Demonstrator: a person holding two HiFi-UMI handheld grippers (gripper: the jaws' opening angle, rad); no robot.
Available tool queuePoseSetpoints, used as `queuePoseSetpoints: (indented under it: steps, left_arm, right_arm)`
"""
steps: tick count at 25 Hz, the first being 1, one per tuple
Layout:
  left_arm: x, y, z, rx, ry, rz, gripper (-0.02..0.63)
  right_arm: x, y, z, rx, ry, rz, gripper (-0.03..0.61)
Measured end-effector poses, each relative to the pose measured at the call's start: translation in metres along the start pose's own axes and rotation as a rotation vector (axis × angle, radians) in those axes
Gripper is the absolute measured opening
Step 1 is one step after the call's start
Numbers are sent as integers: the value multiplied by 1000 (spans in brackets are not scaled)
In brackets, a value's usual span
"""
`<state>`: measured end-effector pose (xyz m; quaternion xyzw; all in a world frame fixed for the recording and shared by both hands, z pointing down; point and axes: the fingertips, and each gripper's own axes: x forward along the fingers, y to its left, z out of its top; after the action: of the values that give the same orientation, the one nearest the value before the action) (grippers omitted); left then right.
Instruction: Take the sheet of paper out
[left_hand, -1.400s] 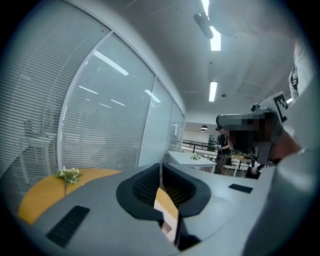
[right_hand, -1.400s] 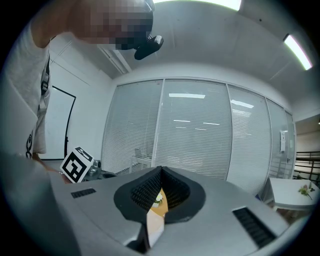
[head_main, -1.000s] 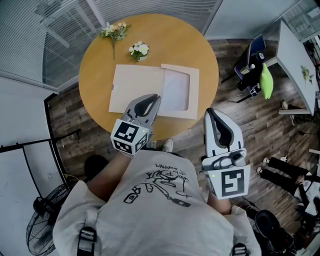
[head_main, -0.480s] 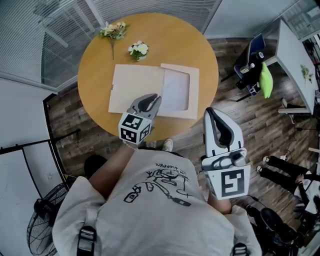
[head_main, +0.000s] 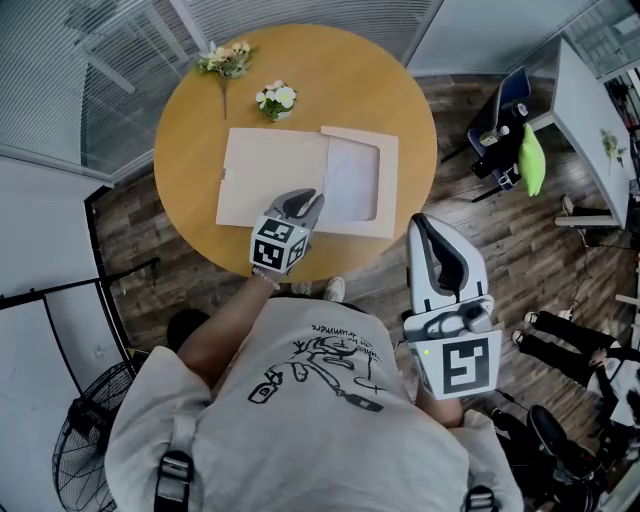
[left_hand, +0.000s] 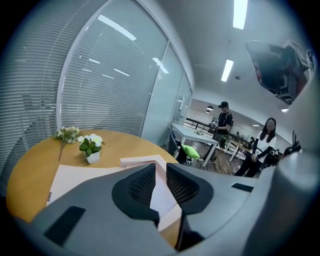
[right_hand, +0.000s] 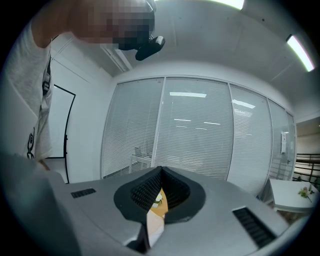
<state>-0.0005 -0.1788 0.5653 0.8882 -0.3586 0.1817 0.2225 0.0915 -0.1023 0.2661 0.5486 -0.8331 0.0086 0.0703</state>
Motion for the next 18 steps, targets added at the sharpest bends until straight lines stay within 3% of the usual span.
queuePoseSetpoints:
  steps: [18]
  left_arm:
    - [47, 29, -56, -47, 130, -3, 100]
  right_arm:
    - [11, -3, -7, 7, 11, 0, 8]
